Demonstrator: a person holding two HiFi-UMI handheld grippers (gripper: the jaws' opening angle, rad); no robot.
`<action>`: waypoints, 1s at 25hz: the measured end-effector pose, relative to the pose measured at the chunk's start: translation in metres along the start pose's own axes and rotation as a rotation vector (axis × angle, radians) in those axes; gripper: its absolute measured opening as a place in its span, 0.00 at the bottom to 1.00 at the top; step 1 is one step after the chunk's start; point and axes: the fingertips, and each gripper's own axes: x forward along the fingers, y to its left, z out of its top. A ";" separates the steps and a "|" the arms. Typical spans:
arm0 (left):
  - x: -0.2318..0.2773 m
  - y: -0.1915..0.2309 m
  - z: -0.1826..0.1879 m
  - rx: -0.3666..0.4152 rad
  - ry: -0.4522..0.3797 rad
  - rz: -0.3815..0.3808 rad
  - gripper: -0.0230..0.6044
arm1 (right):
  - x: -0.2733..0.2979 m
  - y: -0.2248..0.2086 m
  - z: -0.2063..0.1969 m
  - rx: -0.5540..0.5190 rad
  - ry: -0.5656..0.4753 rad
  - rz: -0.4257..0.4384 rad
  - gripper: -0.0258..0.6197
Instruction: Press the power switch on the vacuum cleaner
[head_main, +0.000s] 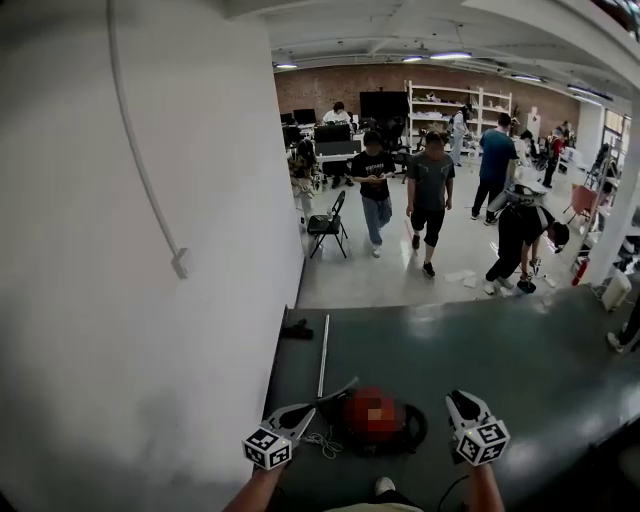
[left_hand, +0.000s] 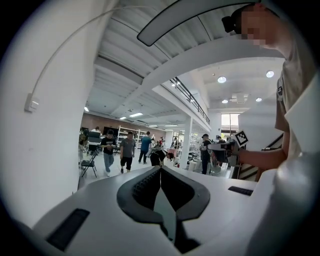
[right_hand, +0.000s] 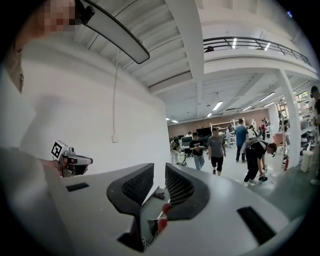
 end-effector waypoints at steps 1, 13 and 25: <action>-0.015 0.003 -0.002 -0.001 -0.001 0.006 0.05 | -0.013 0.005 0.000 -0.007 -0.003 -0.020 0.13; -0.130 -0.001 -0.086 -0.012 -0.030 0.062 0.05 | -0.155 0.066 -0.083 -0.083 0.022 -0.182 0.13; -0.189 -0.177 -0.150 0.021 0.116 0.116 0.05 | -0.306 0.100 -0.114 -0.077 0.050 -0.084 0.06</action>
